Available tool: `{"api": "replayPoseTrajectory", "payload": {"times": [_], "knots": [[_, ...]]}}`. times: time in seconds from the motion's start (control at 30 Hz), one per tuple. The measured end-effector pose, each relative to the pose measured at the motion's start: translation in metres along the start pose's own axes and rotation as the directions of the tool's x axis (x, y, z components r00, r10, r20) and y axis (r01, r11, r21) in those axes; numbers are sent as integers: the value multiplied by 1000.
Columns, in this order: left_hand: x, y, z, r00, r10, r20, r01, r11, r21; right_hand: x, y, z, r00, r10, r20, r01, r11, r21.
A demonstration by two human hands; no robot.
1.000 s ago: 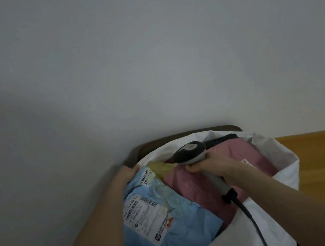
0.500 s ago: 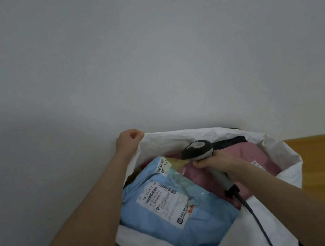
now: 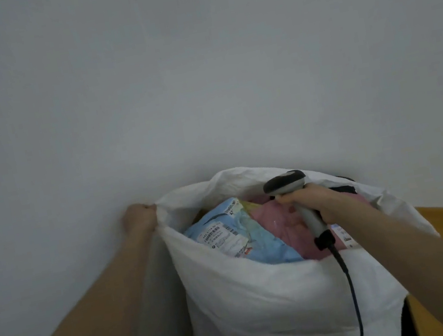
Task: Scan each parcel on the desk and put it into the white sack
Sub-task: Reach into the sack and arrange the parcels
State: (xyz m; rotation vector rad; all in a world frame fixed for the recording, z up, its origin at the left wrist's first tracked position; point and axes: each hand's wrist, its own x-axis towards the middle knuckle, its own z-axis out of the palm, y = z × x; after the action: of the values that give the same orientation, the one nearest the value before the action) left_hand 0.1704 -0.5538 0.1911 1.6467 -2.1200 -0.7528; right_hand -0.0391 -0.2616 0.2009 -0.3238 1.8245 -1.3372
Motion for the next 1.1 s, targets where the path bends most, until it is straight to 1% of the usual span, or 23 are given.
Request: {"api": "replayPoseTrajectory", "payload": {"times": [0.07, 0.1, 0.13, 0.2, 0.27, 0.3, 0.37, 0.43, 0.47, 0.53, 0.57, 0.6, 0.63, 0.67, 0.73, 0.8, 0.87, 0.9, 0.97, 1.0, 1.03, 1.07, 1.1], "knots": [[2, 20, -20, 993, 28, -118, -42, 992, -115, -10, -2, -3, 1000, -22, -4, 22, 1000, -20], [-2, 26, -24, 989, 40, -145, -58, 991, -124, -16, -2, -5, 1000, -30, -2, 30, 999, -27], [-11, 32, -24, 987, 62, -150, -75, 994, -81, -21, -2, -8, 999, -36, -4, 36, 999, -22], [-42, 42, -12, 971, 178, -159, -177, 984, 20, -32, -1, -13, 999, -41, -4, 41, 999, 4], [-83, 58, 8, 923, 365, -126, -365, 931, 19, -42, 4, -19, 999, -50, -10, 50, 998, 24], [-106, 66, 20, 888, 456, -56, -457, 890, -3, -46, 9, -23, 998, -57, -25, 57, 998, 33], [-155, 80, 49, 795, 585, 163, -583, 810, -63, -54, 20, -31, 994, -72, -85, 77, 995, 65], [-200, 89, 78, 658, 666, 351, -672, 730, -127, -63, 30, -43, 985, -80, -152, 97, 989, 113], [-221, 93, 91, 574, 699, 425, -726, 675, -131, -67, 36, -51, 982, -67, -174, 91, 987, 133], [-252, 95, 117, 420, 702, 576, -848, 530, -27, -77, 47, -69, 978, -36, -205, 70, 984, 163], [-262, 93, 128, 375, 672, 639, -894, 446, 55, -82, 53, -79, 975, -24, -220, 61, 984, 167], [-266, 91, 138, 361, 635, 683, -919, 367, 144, -85, 58, -87, 972, -13, -235, 54, 984, 168], [-270, 88, 144, 371, 604, 705, -924, 313, 219, -90, 65, -96, 966, 1, -258, 45, 984, 170], [-272, 86, 149, 391, 590, 707, -919, 294, 263, -94, 70, -104, 959, 16, -283, 36, 984, 175], [-270, 89, 154, 435, 589, 681, -900, 311, 306, -97, 78, -118, 941, 44, -336, 21, 982, 187], [-266, 100, 156, 473, 598, 647, -878, 385, 286, -97, 85, -131, 921, 58, -386, 19, 981, 191], [-257, 119, 148, 515, 619, 592, -828, 537, 160, -97, 88, -145, 903, 63, -425, 25, 980, 199], [-251, 129, 141, 526, 652, 545, -799, 599, 55, -98, 87, -151, 895, 61, -443, 34, 979, 203], [-238, 145, 122, 537, 702, 468, -745, 655, -127, -97, 87, -161, 880, 55, -471, 57, 974, 220], [-234, 149, 113, 529, 689, 496, -714, 677, -179, -96, 86, -166, 876, 56, -480, 61, 973, 225], [-230, 152, 107, 513, 635, 577, -667, 719, -198, -95, 85, -169, 871, 56, -489, 59, 975, 217], [-225, 155, 103, 490, 544, 681, -615, 769, -172, -92, 83, -173, 865, 51, -498, 56, 979, 198], [-219, 158, 102, 463, 423, 779, -579, 810, -95, -89, 81, -176, 861, 45, -507, 51, 983, 175]]}}
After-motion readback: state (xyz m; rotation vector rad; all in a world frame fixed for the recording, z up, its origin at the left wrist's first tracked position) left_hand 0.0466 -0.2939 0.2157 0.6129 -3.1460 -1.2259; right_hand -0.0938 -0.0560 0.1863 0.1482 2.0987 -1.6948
